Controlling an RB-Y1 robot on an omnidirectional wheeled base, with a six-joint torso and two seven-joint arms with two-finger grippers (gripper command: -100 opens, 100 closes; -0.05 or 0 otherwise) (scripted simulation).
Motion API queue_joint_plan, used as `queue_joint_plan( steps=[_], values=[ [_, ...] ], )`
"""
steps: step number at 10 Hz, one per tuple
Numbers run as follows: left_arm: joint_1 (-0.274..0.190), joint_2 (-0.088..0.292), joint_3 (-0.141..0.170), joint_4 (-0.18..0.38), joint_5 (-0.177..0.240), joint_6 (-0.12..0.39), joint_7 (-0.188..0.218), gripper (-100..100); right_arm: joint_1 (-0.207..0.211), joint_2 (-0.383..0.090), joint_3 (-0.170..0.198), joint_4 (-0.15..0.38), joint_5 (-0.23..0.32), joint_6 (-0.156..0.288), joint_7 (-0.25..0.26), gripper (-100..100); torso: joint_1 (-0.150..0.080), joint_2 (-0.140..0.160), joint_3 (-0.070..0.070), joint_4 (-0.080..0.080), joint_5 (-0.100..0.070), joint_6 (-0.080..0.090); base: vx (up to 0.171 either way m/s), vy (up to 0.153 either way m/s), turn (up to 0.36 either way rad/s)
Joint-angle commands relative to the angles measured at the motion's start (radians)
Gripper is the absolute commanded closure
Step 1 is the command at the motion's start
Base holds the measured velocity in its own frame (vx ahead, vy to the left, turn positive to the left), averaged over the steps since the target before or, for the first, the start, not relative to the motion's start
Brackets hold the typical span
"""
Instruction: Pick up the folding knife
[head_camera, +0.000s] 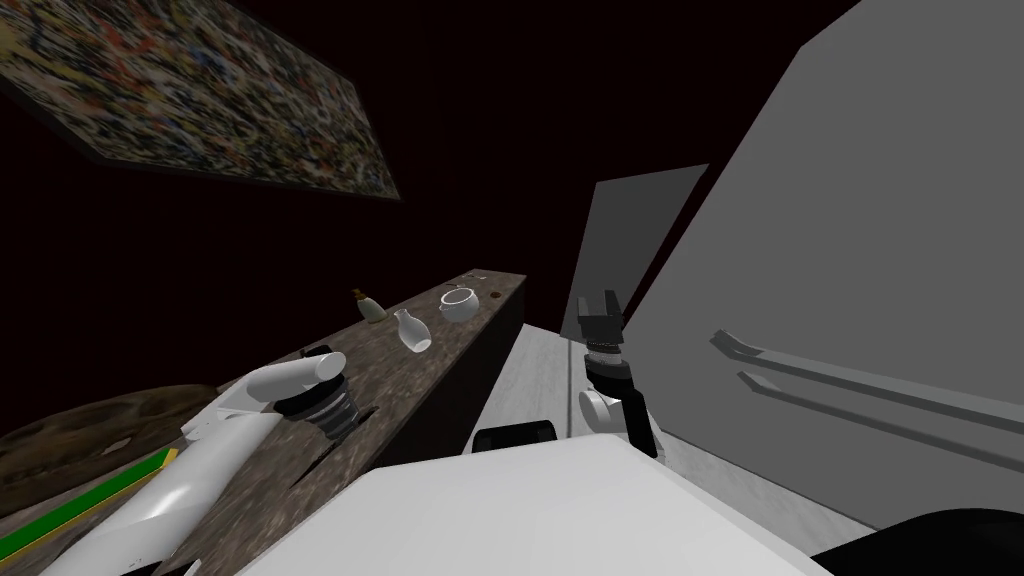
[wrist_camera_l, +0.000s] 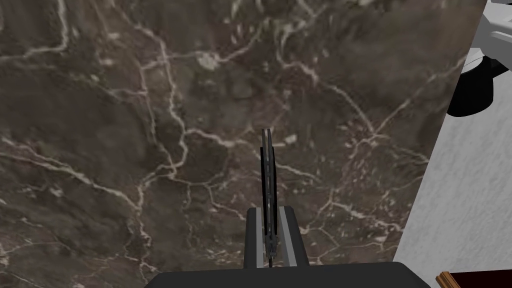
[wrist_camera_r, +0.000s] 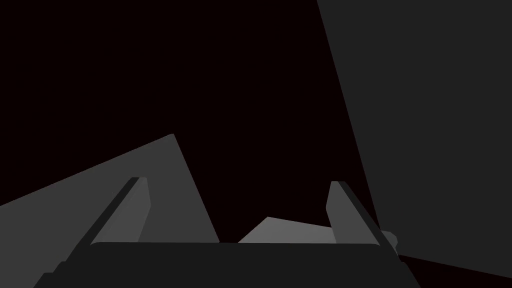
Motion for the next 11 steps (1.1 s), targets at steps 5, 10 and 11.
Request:
queue_joint_plan(
  steps=[5, 10, 11],
  values=[
    [0.03, 0.002, -0.003, -0.106, 0.025, 0.045, 0.019, 100, 0.0, 0.0, 0.0, 0.0, 0.0, 0.0, 0.0, 0, 0.001, -0.004, -0.002, -0.001, 0.0, -0.001, 0.052, 0.011, 0.107],
    [0.062, 0.004, -0.006, -0.222, 0.053, 0.095, 0.041, 100, 0.0, 0.0, 0.0, 0.0, 0.0, 0.0, 0.0, 0, 0.0, -0.005, -0.003, -0.001, 0.0, -0.001, 0.068, 0.004, 0.108],
    [0.059, 0.002, -0.006, -0.207, 0.049, 0.085, 0.037, 100, 0.0, 0.0, 0.0, 0.0, 0.0, 0.0, 0.0, 0, 0.0, -0.004, -0.002, -0.001, 0.0, -0.001, 0.026, 0.0, 0.026]
  ],
)
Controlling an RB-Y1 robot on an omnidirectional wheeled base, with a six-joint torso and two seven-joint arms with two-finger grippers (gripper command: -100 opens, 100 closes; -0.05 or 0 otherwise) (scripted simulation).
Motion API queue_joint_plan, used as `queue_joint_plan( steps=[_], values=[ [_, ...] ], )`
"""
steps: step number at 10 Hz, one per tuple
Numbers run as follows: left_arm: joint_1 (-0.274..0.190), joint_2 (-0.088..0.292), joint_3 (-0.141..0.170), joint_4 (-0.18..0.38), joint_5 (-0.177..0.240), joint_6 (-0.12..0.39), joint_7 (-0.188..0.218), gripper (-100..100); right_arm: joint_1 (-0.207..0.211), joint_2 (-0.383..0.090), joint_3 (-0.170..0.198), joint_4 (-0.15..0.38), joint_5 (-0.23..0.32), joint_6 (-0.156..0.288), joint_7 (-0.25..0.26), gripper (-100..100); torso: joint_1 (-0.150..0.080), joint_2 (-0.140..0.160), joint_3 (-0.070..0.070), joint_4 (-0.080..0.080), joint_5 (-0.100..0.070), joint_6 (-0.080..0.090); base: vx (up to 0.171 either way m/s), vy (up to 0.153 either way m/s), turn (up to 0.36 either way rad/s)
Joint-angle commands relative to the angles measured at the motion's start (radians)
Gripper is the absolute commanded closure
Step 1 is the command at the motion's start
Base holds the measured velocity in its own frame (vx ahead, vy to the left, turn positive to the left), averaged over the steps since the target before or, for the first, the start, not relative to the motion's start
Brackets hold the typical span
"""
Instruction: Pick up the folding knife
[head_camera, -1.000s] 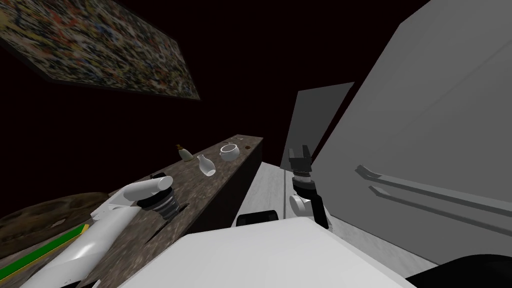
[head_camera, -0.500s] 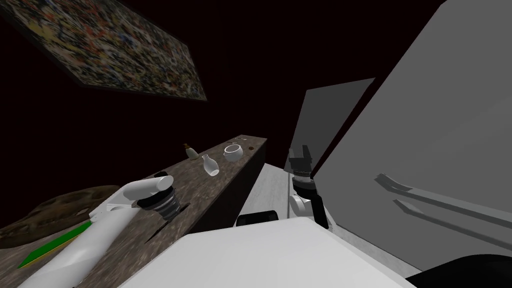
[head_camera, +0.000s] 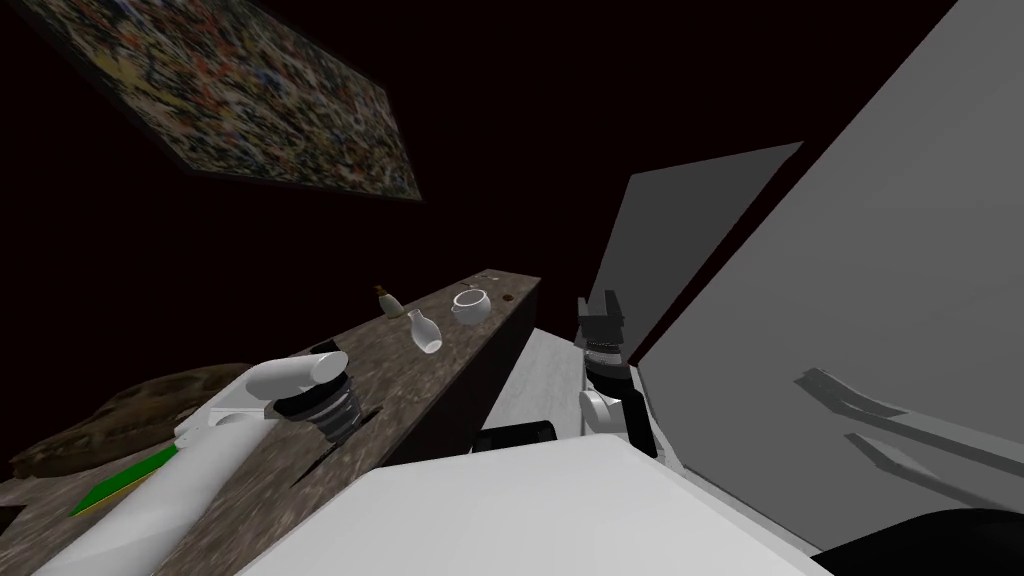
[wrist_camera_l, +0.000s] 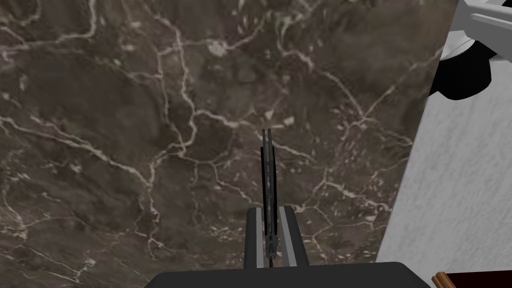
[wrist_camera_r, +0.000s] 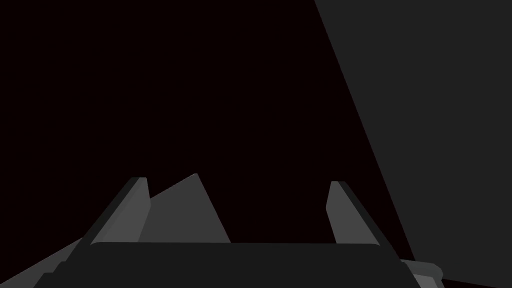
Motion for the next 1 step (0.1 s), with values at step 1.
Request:
queue_joint_plan(
  steps=[1],
  values=[
    [0.0, 0.0, 0.0, 0.0, 0.0, 0.0, 0.0, 0, 0.0, 0.0, 0.0, 0.0, 0.0, 0.0, 0.0, 0, 0.0, 0.0, 0.0, 0.0, 0.0, 0.0, 0.0, 0.0, 0.0]
  ],
)
